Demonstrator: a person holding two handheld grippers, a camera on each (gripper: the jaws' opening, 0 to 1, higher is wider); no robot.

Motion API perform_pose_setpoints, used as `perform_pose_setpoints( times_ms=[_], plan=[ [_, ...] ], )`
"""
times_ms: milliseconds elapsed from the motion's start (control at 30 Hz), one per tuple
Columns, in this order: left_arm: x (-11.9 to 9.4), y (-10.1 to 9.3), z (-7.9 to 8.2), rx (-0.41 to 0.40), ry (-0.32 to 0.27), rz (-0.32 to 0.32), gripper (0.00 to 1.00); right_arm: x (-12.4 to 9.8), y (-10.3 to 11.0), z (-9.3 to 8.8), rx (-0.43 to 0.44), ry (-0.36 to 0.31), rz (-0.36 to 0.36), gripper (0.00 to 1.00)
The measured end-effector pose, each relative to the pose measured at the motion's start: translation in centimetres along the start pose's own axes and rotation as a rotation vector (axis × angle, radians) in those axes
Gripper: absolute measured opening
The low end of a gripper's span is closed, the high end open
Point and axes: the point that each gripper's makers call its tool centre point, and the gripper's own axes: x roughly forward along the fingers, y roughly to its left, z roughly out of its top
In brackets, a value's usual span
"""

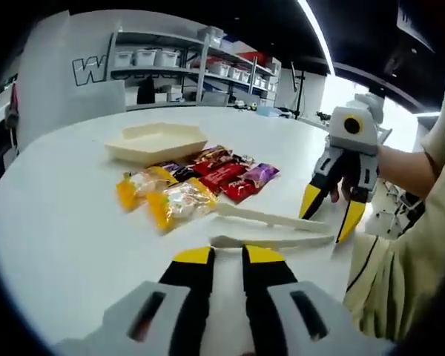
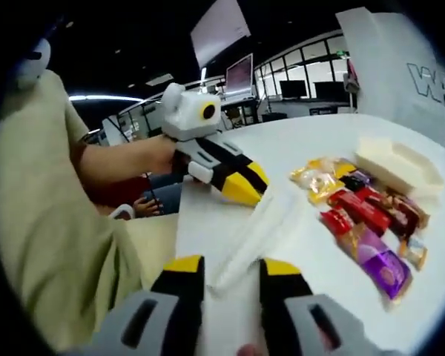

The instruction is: Place the target food into the container with the food tongs after gripping and lifting it, then release it inside without dropping or visibly crushing the food.

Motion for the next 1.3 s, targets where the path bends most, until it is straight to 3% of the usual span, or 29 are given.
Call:
perform_pose_setpoints(
  times_ms=[233, 467, 800, 967, 1300],
  plan=[
    [0.1, -0.2, 0.1, -0.03, -0.014, 0.003, 0.18, 0.5, 0.5, 0.1, -0.01, 0.004, 0.017, 0.25],
    [-0.2, -0.3, 0.1, -0.074, 0.008, -0.002, 0.23, 0.8, 0.8, 0.2, -0.009, -0.001, 0.03, 0.24],
    [0.0, -1.6, 1.5, -0.132, 0.0, -0.025, 0.26, 1.5, 1.5, 0.5, -0.017, -0.001, 0.057, 0.25],
    [0.2, -2.2, 1.4, -0.141, 0.009, -0.032, 0.31, 2.0, 1.8, 0.7, -0.024, -0.006, 0.068, 0.25],
    [0.3, -2.5, 0.8, -0.108, 0.048, -0.017, 0.25, 2.7, 2.0, 1.1, -0.036, -0.01, 0.082, 0.25]
  ],
)
